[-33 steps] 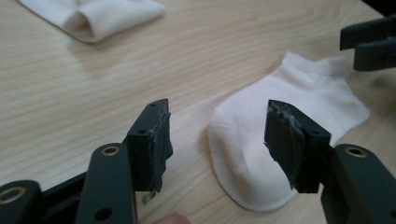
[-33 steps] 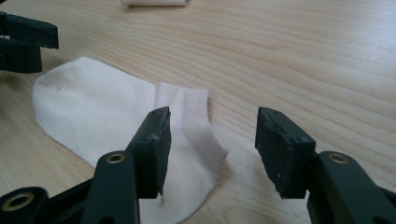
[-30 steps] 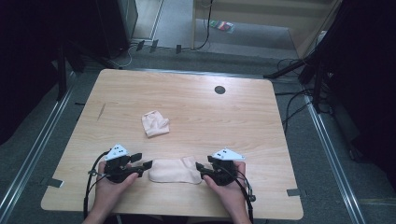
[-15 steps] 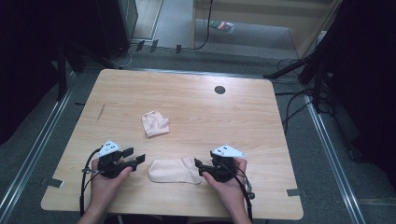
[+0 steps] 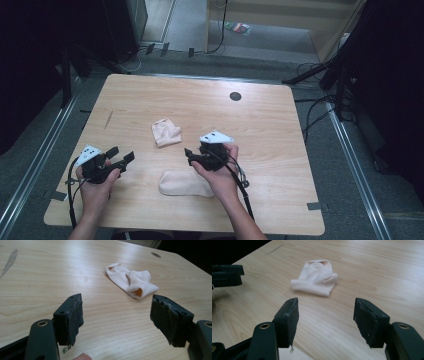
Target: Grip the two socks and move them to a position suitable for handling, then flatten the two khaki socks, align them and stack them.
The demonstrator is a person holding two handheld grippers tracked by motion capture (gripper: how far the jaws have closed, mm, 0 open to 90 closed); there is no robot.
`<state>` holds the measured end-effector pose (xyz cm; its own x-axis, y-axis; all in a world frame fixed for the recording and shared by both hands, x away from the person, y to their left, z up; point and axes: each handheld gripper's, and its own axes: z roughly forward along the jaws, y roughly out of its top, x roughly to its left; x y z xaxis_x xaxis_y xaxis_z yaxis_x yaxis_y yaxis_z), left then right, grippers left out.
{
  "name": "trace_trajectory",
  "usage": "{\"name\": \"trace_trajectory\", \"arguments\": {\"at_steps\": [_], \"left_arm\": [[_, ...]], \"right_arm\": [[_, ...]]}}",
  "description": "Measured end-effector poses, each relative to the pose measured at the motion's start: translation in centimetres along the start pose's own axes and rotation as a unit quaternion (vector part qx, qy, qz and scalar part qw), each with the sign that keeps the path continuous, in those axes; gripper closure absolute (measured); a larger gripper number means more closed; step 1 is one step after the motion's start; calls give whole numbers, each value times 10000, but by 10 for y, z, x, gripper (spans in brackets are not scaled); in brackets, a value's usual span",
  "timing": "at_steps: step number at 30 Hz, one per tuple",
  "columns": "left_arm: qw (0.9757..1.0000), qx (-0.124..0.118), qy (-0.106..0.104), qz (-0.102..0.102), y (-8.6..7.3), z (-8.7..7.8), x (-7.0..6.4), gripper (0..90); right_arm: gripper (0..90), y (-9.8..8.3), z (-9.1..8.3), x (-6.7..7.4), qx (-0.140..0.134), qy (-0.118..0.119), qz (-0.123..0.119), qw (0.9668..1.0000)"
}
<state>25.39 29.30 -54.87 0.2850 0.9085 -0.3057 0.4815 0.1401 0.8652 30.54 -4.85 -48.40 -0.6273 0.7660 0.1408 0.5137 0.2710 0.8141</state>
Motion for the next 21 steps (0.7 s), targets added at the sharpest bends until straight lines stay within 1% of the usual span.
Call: {"name": "trace_trajectory", "arguments": {"at_steps": [1, 2, 4, 5, 6, 10, 11, 13, 15, 17, 19, 21], "left_arm": [[10000, -11, 16, -38, 0, 1, 1, 272], [10000, -18, 33, -52, -1, 1, 1, 272], [10000, -5, 57, -4, -1, 2, 0, 277], [10000, -5, 57, -4, -1, 2, 0, 279], [10000, 44, 69, 48, -2, 3, -1, 279], [9999, 95, 51, 56, -2, 5, -2, 279], [9999, 121, 52, 51, -2, 5, -2, 280], [9999, 118, 43, 44, -2, 5, -2, 283], [9999, 131, 41, 56, -2, 6, -2, 285], [9999, 139, 43, 60, -2, 6, -2, 286], [9999, 136, 63, 62, -2, 6, -2, 287], [9999, 132, 61, 56, -2, 6, -2, 289]], "right_arm": [[379, 4, 6, 2, 39, 38, -21, 10000], [380, 9, 13, 4, 67, 17, -59, 10000], [381, 16, 26, 10, 153, 8, -187, 9997], [381, 16, 26, 10, 153, 8, -187, 9997], [381, 25, 41, 15, 228, 19, -326, 9992], [381, 36, 64, 21, 328, 15, -523, 9981], [379, 38, 70, 23, 349, 72, -517, 9980], [379, 41, 80, 25, 368, 73, -538, 9978], [374, 43, 91, 27, 464, 94, -556, 9973], [372, 42, 101, 28, 516, 60, -538, 9972], [371, 41, 110, 28, 562, 77, -501, 9971], [372, 40, 118, 30, 667, 63, -517, 9964]]}}
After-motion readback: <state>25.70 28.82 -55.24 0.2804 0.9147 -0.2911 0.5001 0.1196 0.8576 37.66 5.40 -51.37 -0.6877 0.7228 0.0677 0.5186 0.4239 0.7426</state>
